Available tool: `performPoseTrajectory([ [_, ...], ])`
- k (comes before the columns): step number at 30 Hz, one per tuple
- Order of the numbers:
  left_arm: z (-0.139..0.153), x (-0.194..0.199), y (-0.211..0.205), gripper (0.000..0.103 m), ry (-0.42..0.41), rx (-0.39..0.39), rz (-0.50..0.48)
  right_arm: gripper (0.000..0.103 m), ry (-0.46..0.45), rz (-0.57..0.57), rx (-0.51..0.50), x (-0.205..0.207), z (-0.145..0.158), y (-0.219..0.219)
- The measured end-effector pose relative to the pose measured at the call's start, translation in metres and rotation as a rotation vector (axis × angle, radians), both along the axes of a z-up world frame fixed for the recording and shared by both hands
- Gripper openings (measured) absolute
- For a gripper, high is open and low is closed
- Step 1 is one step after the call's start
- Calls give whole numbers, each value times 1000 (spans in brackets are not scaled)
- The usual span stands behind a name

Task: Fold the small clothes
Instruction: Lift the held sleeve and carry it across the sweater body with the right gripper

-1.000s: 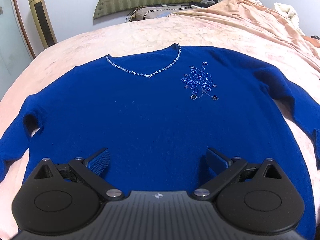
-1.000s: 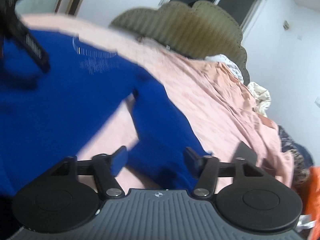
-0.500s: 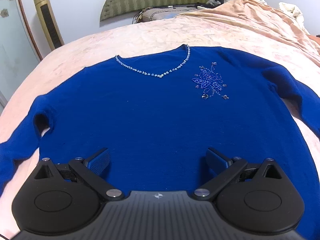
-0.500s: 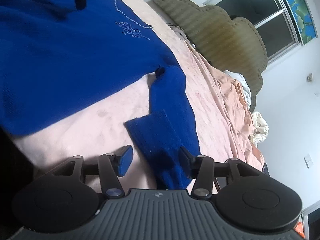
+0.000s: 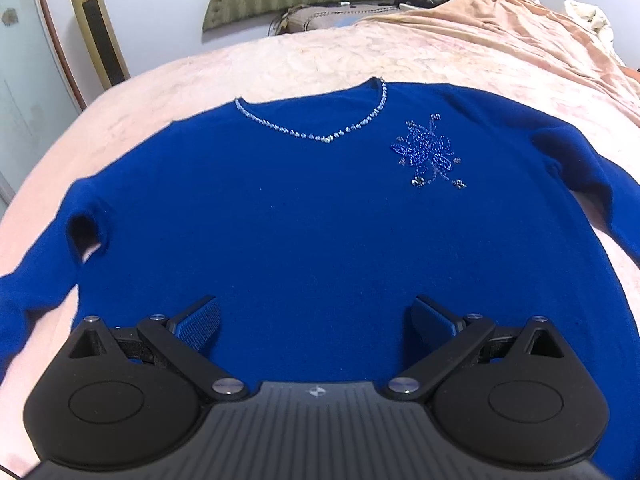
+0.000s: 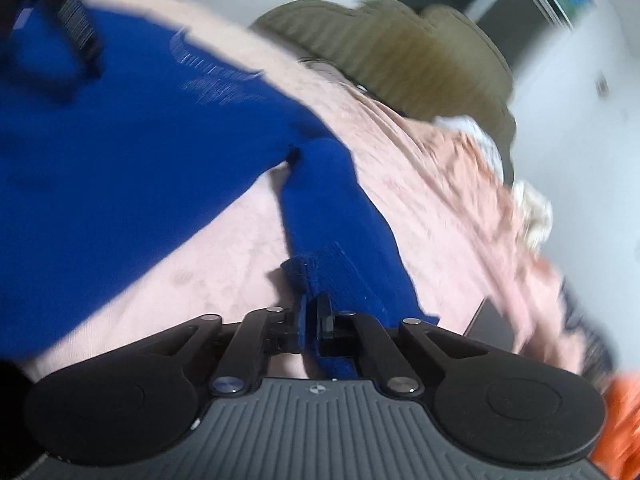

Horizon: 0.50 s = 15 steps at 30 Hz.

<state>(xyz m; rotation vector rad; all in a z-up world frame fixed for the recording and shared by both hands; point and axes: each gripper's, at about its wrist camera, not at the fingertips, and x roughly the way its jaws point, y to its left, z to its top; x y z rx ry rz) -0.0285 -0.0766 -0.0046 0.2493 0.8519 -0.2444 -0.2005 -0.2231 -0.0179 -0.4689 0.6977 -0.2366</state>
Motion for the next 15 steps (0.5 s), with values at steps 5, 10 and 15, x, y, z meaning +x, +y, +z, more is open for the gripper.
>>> performPoseTrajectory([
  [5, 2, -2, 0, 103, -25, 21, -8, 3, -294, -262, 450, -20, 37, -80],
  [10, 0, 1, 3, 103, -21, 20, 11, 6, -482, -594, 847, -67, 30, -169],
  [15, -1, 2, -1, 103, -10, 19, -2, 34, -495, -723, 1066, -92, -8, -182],
])
